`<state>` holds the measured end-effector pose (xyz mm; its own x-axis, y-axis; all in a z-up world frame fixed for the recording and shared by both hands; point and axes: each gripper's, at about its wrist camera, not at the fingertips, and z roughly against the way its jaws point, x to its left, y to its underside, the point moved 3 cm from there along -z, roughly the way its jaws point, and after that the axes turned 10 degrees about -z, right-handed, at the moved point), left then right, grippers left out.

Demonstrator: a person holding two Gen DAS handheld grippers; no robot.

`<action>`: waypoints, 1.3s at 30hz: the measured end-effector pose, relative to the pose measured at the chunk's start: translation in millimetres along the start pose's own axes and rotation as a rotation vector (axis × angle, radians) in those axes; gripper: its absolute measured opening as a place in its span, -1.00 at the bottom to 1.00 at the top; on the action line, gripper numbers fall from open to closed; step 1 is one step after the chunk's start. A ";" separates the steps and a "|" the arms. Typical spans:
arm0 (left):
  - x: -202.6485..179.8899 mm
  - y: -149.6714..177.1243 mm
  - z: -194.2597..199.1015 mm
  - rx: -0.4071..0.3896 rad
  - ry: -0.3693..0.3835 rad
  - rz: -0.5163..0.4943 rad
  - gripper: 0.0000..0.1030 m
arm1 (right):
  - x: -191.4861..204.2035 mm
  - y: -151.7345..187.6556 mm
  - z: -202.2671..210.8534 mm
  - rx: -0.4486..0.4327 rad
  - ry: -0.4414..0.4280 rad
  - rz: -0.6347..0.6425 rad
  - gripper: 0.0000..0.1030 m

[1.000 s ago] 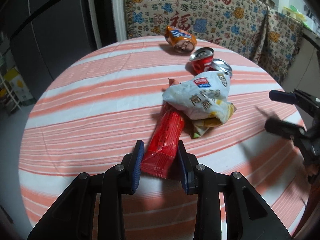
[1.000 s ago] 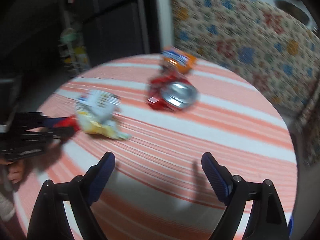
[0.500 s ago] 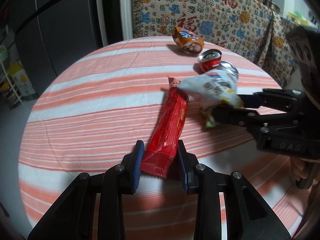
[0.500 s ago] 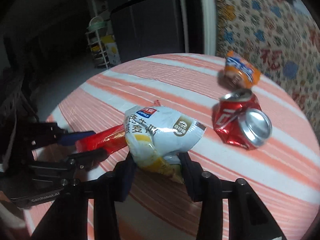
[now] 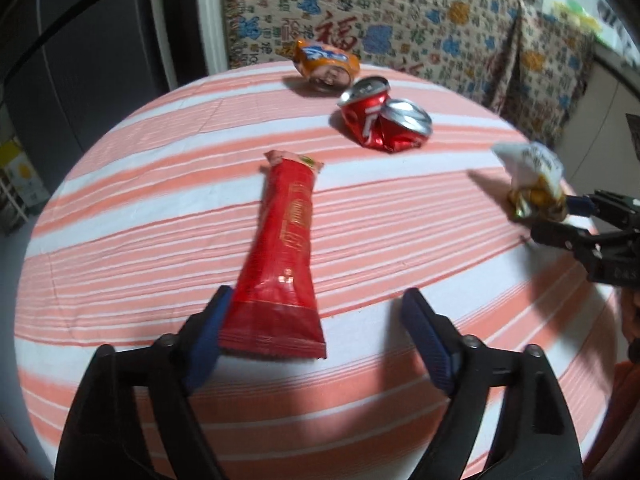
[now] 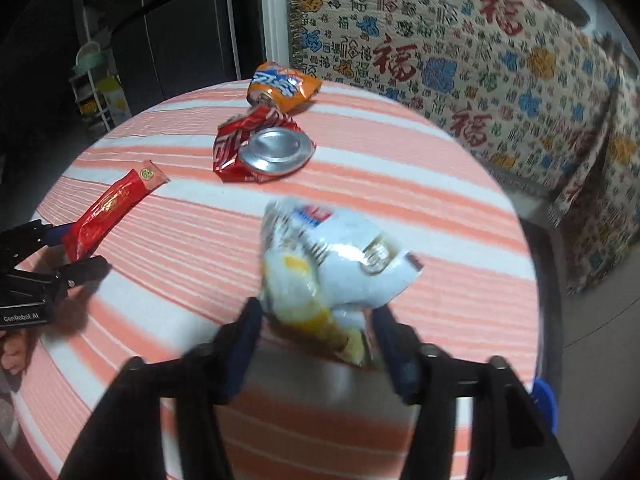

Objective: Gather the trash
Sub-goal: 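Grasp the red candy bar wrapper with left tool while right tool grasps white-yellow snack bag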

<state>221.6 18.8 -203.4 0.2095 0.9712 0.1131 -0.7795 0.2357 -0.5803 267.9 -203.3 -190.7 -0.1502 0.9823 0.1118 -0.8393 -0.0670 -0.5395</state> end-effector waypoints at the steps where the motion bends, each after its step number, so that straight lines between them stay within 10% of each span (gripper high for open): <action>1: -0.5 -0.1 -0.8 0.005 -0.018 -0.005 0.85 | -1.2 5.9 -2.9 0.012 -0.008 -0.004 0.31; 11: 23.9 -19.4 -23.5 0.029 -0.028 0.041 0.99 | 0.0 4.2 -16.6 -0.027 0.009 -0.017 0.72; 31: 36.4 -29.2 -10.2 -0.018 0.102 0.070 0.97 | 0.1 -13.6 12.9 -0.158 -0.018 -0.055 0.69; 33: 32.0 -31.2 -11.0 -0.015 0.083 0.034 0.84 | -1.1 -16.1 6.4 -0.130 -0.010 -0.064 0.37; 34: 28.9 -31.9 -12.1 -0.009 0.081 0.015 0.59 | -2.3 -16.5 0.7 -0.096 -0.007 -0.075 -0.17; 39: 25.3 -33.1 -13.3 0.005 0.079 -0.011 -0.54 | -9.6 -18.0 3.9 -0.083 -0.023 -0.123 -0.32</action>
<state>260.5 35.1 -192.0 0.2645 0.9628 0.0552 -0.7799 0.2472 -0.5750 282.4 -212.2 -178.8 -0.0611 0.9779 0.1999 -0.8061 0.0698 -0.5877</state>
